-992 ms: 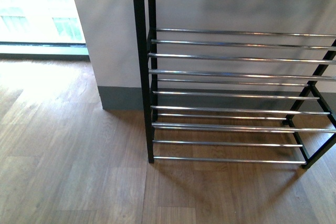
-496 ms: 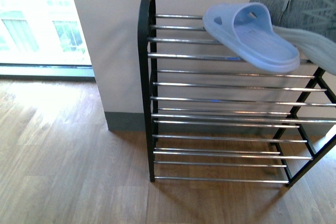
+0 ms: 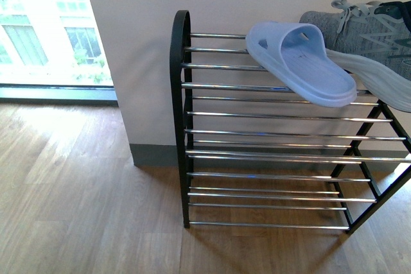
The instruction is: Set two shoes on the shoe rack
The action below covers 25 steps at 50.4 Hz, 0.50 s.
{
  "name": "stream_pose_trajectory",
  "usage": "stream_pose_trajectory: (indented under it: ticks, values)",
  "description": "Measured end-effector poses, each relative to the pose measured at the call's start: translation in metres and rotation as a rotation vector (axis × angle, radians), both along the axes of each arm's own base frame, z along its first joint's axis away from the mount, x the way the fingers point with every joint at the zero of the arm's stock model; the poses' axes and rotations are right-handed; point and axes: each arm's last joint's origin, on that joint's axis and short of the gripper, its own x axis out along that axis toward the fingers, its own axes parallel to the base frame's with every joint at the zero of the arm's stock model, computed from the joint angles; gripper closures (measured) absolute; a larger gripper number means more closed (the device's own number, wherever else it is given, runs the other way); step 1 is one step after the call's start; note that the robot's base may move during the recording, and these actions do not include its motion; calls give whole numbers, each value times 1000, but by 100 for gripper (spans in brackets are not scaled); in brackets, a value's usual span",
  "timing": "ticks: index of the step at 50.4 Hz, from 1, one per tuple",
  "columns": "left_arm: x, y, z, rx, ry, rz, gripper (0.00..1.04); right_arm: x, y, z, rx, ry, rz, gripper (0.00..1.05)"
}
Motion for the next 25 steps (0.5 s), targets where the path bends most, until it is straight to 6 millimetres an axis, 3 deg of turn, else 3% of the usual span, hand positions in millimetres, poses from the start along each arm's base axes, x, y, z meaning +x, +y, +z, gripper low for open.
stream_pose_trajectory:
  ticks: [17, 25]
  values:
    - [0, 0, 0, 0, 0, 0, 103, 0, 0, 0, 1, 1, -3, 9]
    - [0, 0, 0, 0, 0, 1, 103, -22, 13, -23, 25, 0, -181, 40]
